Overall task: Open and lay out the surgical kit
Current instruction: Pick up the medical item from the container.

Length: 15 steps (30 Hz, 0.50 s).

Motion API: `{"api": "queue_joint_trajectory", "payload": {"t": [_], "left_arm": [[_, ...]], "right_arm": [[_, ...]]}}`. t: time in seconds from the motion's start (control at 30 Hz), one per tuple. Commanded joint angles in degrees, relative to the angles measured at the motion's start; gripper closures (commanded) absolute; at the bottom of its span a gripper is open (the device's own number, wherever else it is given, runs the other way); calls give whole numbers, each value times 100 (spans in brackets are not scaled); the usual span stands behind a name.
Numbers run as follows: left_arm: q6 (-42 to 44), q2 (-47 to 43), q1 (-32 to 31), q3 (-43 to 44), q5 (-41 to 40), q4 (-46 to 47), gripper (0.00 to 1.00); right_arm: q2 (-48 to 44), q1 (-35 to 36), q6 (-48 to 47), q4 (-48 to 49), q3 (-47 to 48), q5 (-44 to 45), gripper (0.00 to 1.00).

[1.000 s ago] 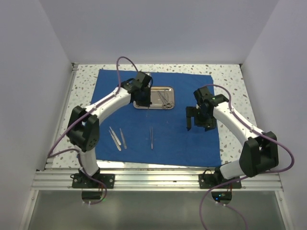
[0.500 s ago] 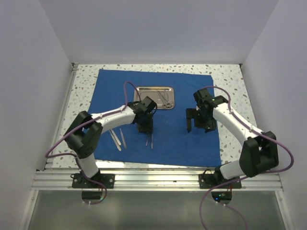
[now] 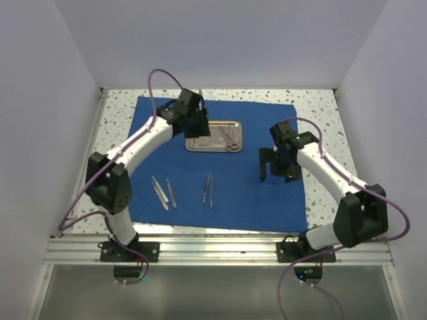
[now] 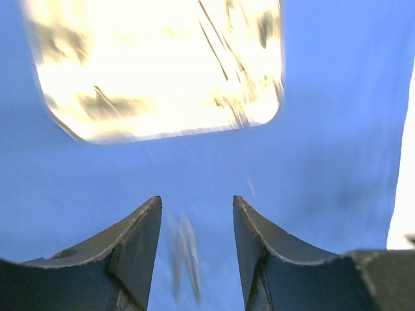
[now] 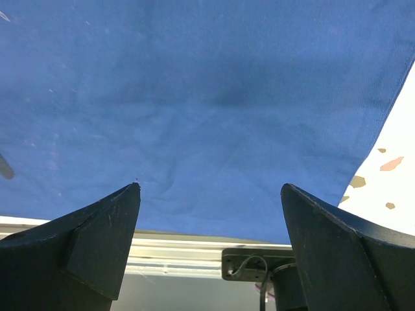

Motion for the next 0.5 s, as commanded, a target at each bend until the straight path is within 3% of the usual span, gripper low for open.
{"api": "queue_joint_trajectory", "payload": {"t": [0.0,0.2,0.47], "left_arm": [[839,728,602,729,-214,-168,49],[1386,2248,946,2732,-794,-677,50],[1535,2961,1140,2842,-681,-486,53]], "right_arm": [[-199,-32,239,33,359,-10,6],[-33,-23,415,-37,825,24,6],[248,-23,433,-222,1414,235,6]]}}
